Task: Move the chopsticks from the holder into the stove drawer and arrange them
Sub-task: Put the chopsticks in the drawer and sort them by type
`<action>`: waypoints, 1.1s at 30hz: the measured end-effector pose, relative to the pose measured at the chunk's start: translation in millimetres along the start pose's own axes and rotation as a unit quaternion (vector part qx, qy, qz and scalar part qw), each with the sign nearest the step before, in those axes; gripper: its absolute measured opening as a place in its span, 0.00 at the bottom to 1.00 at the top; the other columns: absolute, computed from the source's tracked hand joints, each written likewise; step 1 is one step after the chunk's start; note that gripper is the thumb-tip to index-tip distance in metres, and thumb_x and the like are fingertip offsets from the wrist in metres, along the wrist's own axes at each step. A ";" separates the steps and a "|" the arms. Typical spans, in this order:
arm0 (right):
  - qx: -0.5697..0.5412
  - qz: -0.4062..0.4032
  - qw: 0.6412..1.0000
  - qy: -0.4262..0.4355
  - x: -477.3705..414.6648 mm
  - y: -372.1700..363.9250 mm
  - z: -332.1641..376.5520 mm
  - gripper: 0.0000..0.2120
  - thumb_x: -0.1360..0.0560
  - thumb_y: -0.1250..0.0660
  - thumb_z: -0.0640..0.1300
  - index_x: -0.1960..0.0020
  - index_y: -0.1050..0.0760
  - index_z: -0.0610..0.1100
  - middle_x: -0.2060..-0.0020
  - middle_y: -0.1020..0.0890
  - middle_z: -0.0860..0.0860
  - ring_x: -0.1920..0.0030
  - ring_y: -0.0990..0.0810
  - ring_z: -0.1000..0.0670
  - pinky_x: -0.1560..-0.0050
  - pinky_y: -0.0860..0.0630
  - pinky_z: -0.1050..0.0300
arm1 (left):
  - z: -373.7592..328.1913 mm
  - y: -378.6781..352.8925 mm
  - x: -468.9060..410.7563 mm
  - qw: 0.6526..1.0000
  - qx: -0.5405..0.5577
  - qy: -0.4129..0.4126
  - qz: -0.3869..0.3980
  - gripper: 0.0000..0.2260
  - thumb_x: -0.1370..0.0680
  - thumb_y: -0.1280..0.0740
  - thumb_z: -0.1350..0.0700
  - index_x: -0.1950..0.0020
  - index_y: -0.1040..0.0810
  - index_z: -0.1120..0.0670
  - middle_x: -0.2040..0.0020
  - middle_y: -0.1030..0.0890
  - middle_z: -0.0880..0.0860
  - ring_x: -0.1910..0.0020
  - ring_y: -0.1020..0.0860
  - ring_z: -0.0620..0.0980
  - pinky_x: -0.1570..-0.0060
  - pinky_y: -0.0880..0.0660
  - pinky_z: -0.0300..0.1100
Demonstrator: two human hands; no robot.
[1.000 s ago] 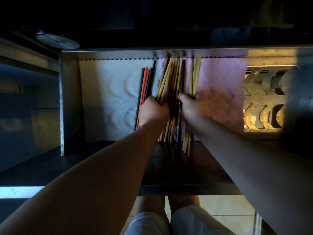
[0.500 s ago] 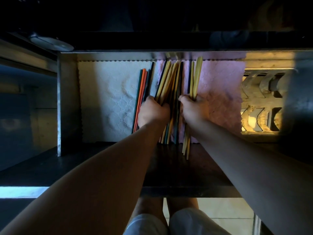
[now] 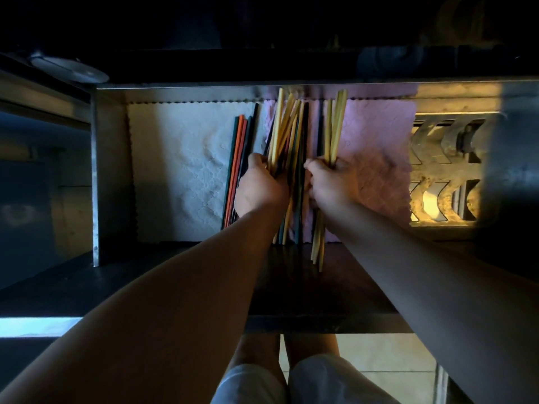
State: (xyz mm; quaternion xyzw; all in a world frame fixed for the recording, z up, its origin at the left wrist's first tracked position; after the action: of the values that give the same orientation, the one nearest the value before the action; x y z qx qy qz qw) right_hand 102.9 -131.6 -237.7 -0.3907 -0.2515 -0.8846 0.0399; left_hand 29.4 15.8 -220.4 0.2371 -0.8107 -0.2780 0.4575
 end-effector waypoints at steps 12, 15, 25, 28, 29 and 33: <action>-0.008 0.054 0.998 -0.009 8.4 -4.6 4.4 0.10 0.27 0.31 0.45 0.65 0.28 0.47 0.73 0.28 0.50 0.74 0.29 0.50 0.73 0.32 0.59 | 12.2 6.1 -19.9 0.996 -0.076 0.040 0.022 0.11 0.23 0.33 0.50 0.44 0.20 0.55 0.54 0.19 0.53 0.56 0.20 0.55 0.59 0.25 0.46; 0.007 0.060 0.998 -0.012 8.9 -6.6 5.1 0.07 0.26 0.31 0.45 0.61 0.27 0.47 0.71 0.27 0.50 0.73 0.28 0.51 0.73 0.31 0.61 | 6.2 8.5 -20.2 0.992 -0.121 0.027 0.023 0.10 0.22 0.34 0.51 0.46 0.21 0.56 0.59 0.24 0.52 0.60 0.25 0.54 0.62 0.30 0.45; 0.083 -0.016 0.996 -0.018 -14.9 -28.4 -12.2 0.18 0.35 0.36 0.54 0.51 0.21 0.44 0.56 0.19 0.43 0.52 0.18 0.38 0.47 0.20 0.43 | 8.2 11.7 -20.8 0.997 -0.057 0.023 0.055 0.13 0.27 0.32 0.47 0.52 0.20 0.55 0.60 0.19 0.53 0.60 0.20 0.56 0.61 0.22 0.46; 0.101 -0.018 0.995 0.003 -14.8 -35.6 -10.5 0.17 0.34 0.36 0.55 0.54 0.22 0.44 0.57 0.19 0.43 0.51 0.18 0.36 0.47 0.21 0.43 | 14.7 18.3 -20.0 0.997 -0.017 0.028 0.070 0.10 0.27 0.32 0.48 0.59 0.23 0.55 0.65 0.22 0.52 0.65 0.22 0.53 0.68 0.29 0.39; 0.112 -0.016 0.993 0.012 -6.5 -35.7 -1.9 0.17 0.31 0.36 0.53 0.51 0.21 0.42 0.56 0.19 0.41 0.50 0.18 0.36 0.46 0.21 0.44 | 16.8 20.8 -19.3 0.997 -0.007 0.030 0.075 0.10 0.27 0.33 0.49 0.62 0.24 0.55 0.67 0.23 0.51 0.68 0.24 0.51 0.72 0.32 0.38; 0.178 -0.073 0.980 0.056 9.6 -22.5 22.6 0.15 0.24 0.36 0.49 0.49 0.20 0.37 0.51 0.17 0.39 0.48 0.20 0.39 0.49 0.26 0.54 | 26.5 27.4 -16.1 0.994 0.031 0.040 0.093 0.12 0.24 0.35 0.51 0.65 0.26 0.55 0.71 0.25 0.50 0.71 0.26 0.49 0.72 0.34 0.37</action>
State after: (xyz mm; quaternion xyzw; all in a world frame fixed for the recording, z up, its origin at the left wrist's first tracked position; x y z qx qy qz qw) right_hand 105.4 -100.0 -227.3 -0.3075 -0.4303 -0.8467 0.0587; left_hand 10.2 52.3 -223.3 0.1856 -0.8187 -0.1987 0.5058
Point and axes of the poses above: each hand's wrist, its own x-axis away from the middle knuckle, its own y-axis out of the back of the hand, z = x × y, the point moved 8 cm from there along -x, towards the middle knuckle
